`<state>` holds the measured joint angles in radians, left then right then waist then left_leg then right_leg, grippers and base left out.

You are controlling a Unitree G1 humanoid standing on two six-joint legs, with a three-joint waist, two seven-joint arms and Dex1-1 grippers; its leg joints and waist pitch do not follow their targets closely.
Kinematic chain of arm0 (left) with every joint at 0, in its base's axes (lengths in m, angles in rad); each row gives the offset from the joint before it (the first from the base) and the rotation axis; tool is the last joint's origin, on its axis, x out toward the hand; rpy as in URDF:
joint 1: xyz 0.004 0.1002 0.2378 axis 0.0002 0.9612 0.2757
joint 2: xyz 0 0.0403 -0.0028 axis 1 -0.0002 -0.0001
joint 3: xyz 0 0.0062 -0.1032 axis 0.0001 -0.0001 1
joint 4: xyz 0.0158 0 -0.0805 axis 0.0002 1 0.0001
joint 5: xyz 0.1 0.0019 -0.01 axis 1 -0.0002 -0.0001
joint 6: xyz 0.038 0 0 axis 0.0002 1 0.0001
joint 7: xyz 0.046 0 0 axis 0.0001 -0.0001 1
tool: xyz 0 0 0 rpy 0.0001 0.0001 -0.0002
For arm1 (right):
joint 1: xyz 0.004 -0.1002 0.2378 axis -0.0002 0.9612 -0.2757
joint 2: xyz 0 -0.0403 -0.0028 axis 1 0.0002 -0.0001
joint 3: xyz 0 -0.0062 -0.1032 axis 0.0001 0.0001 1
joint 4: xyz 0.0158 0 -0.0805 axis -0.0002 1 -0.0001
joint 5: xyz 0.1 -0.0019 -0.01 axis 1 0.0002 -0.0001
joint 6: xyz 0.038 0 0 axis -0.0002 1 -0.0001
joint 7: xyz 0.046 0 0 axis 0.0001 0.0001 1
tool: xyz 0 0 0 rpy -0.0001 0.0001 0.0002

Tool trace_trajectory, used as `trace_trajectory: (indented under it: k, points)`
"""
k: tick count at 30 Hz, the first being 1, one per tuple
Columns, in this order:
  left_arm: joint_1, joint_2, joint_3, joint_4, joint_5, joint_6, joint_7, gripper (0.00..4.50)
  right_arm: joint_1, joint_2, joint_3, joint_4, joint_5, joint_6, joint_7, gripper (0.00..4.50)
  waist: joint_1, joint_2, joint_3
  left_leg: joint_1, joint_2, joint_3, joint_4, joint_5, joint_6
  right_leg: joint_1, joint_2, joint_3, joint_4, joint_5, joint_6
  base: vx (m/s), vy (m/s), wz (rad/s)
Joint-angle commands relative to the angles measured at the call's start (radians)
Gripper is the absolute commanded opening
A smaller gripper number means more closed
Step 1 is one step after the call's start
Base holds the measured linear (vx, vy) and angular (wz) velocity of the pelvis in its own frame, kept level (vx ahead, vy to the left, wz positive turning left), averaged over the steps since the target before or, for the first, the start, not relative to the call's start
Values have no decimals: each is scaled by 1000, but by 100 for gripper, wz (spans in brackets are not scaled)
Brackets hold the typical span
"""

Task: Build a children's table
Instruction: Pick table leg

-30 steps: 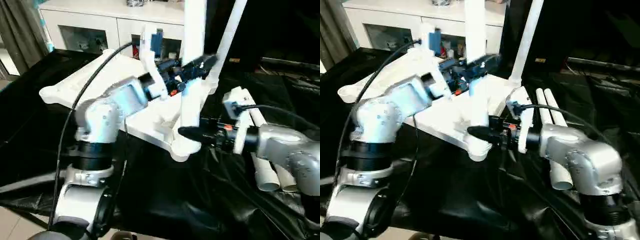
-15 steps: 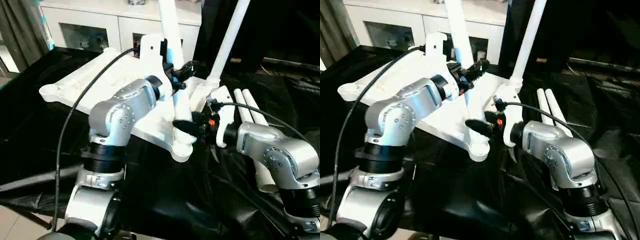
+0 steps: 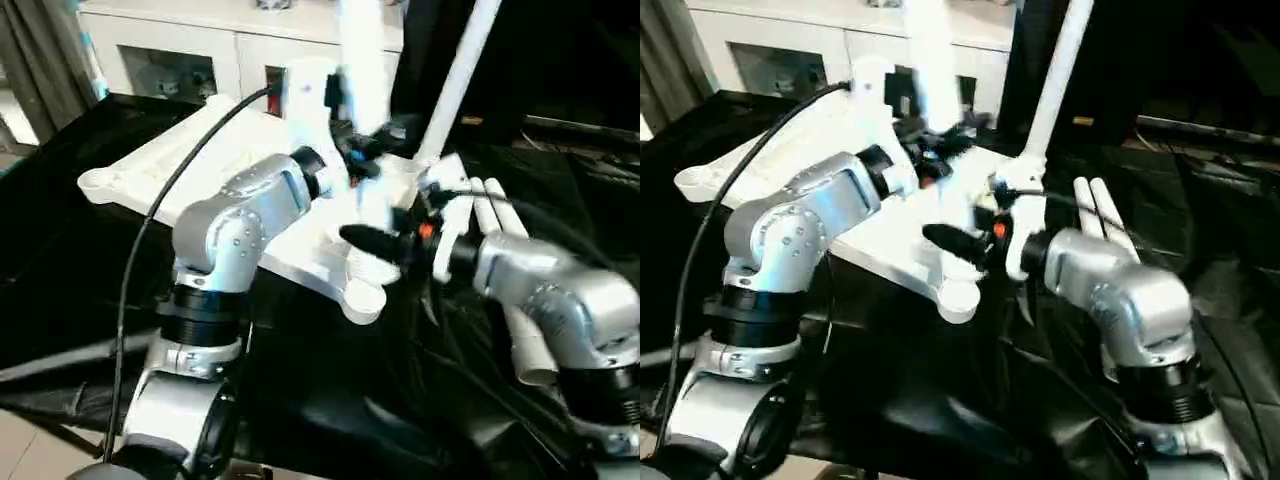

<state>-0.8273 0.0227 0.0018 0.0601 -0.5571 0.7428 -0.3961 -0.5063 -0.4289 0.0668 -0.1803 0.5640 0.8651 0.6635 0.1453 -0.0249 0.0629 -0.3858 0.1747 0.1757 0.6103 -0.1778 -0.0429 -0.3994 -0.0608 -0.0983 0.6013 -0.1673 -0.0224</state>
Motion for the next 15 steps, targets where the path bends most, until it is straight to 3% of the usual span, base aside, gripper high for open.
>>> trace_trajectory:
  k: [1,3,7,15]
  points:
    - [-8,13,-10,-12,-16,2,-44,184,5,-37,-19,1,20,-17,61,330,-3,-13,-78,20,59,-20,-65,-110,15,59,-98,63,-71,-250,-95,0,0,0]
    - [-12,48,-27,-13,-33,23,-122,184,2,-86,-34,-3,57,-12,152,333,-7,-20,-78,20,58,-19,-64,-117,19,60,-98,62,-75,-280,-89,0,0,0]
    - [-28,71,-12,-13,-93,72,-210,184,0,-151,-30,-12,91,-8,264,333,-5,-21,-77,19,57,-18,-61,-104,31,58,-99,61,-75,-298,-94,0,0,0]
    - [-35,80,-1,-19,-166,133,-270,184,6,-192,-17,-10,113,-26,363,333,-5,-21,-78,19,58,-18,-59,-101,36,56,-98,59,-74,-304,-114,0,0,0]
